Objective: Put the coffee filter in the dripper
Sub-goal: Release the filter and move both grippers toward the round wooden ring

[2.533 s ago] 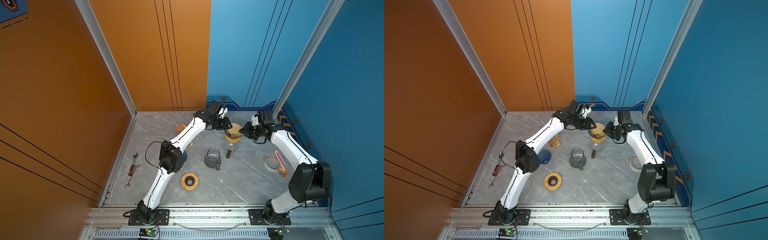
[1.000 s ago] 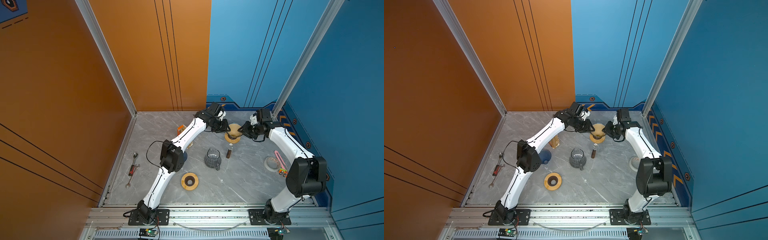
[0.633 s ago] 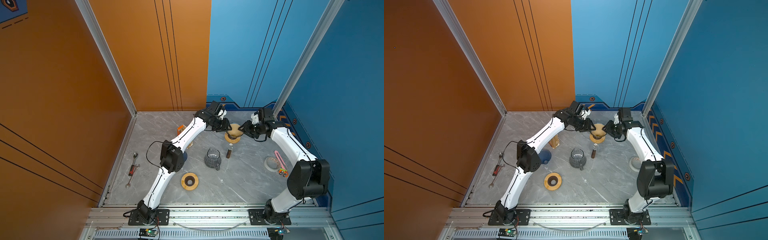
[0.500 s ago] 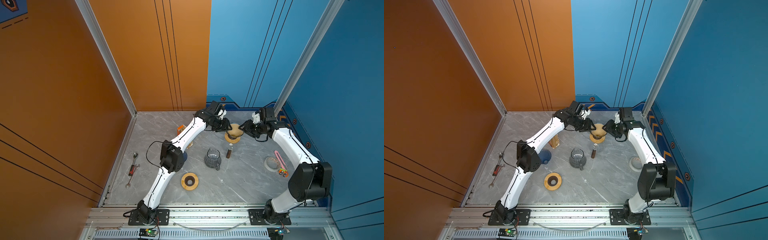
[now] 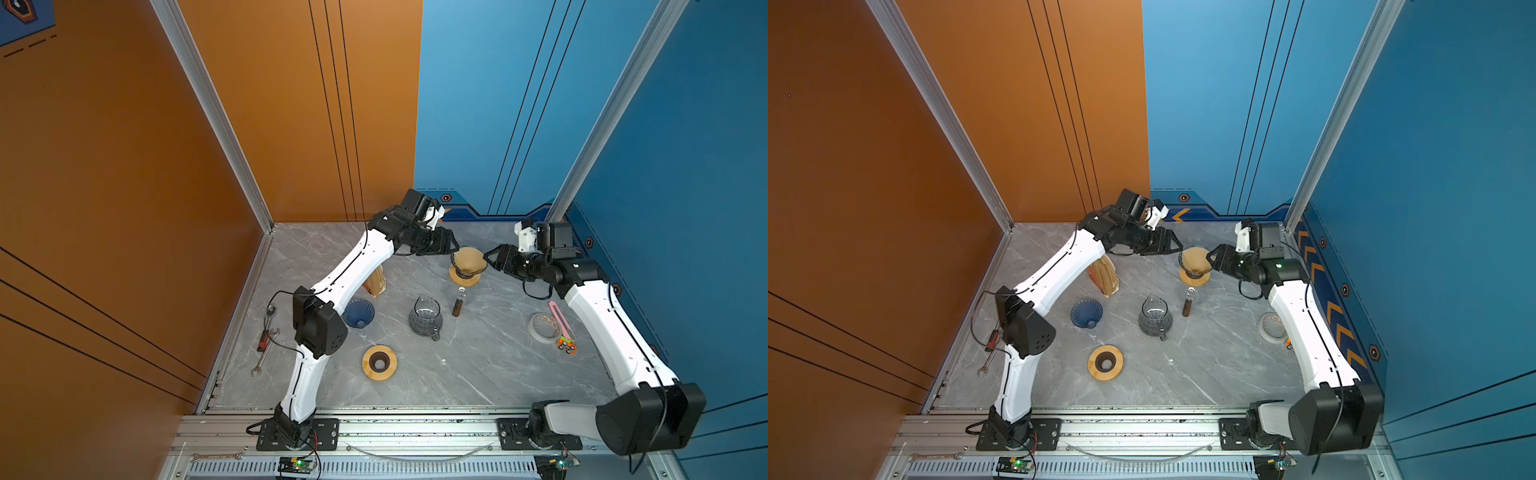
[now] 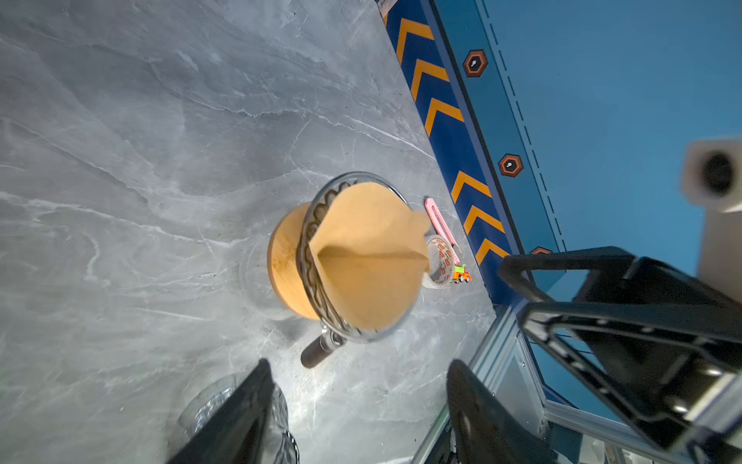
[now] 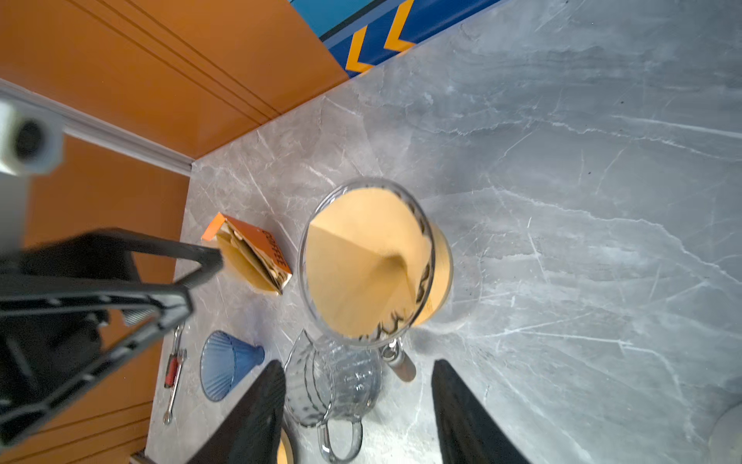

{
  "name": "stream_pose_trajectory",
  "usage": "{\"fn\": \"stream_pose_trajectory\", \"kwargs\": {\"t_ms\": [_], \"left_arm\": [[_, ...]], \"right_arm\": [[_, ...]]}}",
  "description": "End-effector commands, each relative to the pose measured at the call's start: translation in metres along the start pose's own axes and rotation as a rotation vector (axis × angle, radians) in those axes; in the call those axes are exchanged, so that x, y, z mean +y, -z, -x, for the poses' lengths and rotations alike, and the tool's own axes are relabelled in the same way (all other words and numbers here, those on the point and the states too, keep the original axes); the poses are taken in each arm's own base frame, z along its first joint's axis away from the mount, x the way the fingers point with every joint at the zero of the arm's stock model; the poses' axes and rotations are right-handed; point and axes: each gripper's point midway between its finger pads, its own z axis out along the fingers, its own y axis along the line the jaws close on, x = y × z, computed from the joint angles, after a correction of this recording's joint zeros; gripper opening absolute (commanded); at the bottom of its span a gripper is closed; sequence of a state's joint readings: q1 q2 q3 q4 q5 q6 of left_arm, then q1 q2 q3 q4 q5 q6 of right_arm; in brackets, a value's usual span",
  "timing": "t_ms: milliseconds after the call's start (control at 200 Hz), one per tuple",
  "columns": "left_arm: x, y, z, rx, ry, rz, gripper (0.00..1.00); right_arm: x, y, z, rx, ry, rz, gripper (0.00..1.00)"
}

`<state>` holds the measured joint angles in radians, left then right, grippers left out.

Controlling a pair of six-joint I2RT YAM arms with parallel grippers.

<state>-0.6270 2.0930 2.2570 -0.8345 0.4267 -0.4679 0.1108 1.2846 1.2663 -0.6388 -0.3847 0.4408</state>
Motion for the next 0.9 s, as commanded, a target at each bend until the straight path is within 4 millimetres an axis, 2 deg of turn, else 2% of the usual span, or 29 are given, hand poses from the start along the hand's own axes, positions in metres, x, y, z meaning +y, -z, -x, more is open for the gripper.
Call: {"fn": "stream_pose_trajectory", "kwargs": {"t_ms": [0, 185, 305, 531, 596, 646, 726, 741, 781, 896], "left_arm": [[0.003, 0.032, -0.005, -0.034, -0.082, 0.057, 0.71], [0.009, 0.069, -0.032, -0.08, -0.116, 0.097, 0.73], [0.025, 0.085, -0.062, -0.083, -0.083, 0.128, 0.72], [0.065, 0.116, -0.136, -0.064, 0.02, 0.235, 0.7], [0.077, 0.126, -0.16, -0.053, 0.071, 0.251, 0.7], [0.086, 0.131, -0.181, -0.031, 0.111, 0.263, 0.7], [0.099, 0.136, -0.211, 0.005, 0.174, 0.273, 0.7], [0.106, 0.133, -0.224, 0.029, 0.192, 0.283, 0.7], [0.114, 0.132, -0.241, 0.051, 0.221, 0.292, 0.7], [0.133, 0.132, -0.276, 0.065, 0.299, 0.305, 0.68]], "right_arm": [[-0.001, 0.008, -0.025, 0.011, 0.083, -0.03, 0.58], [0.016, 0.015, -0.061, 0.004, 0.186, -0.012, 0.57], [0.029, 0.011, -0.091, 0.04, 0.244, 0.012, 0.57], [0.061, -0.005, -0.16, 0.144, 0.327, 0.12, 0.57], [0.067, -0.012, -0.177, 0.164, 0.312, 0.147, 0.57], [0.082, -0.016, -0.197, 0.187, 0.311, 0.199, 0.57], [0.094, -0.024, -0.215, 0.193, 0.285, 0.236, 0.56], [0.097, -0.025, -0.218, 0.193, 0.281, 0.242, 0.55], [0.101, -0.03, -0.227, 0.201, 0.272, 0.245, 0.52], [0.114, -0.042, -0.247, 0.224, 0.291, 0.225, 0.35]]}}
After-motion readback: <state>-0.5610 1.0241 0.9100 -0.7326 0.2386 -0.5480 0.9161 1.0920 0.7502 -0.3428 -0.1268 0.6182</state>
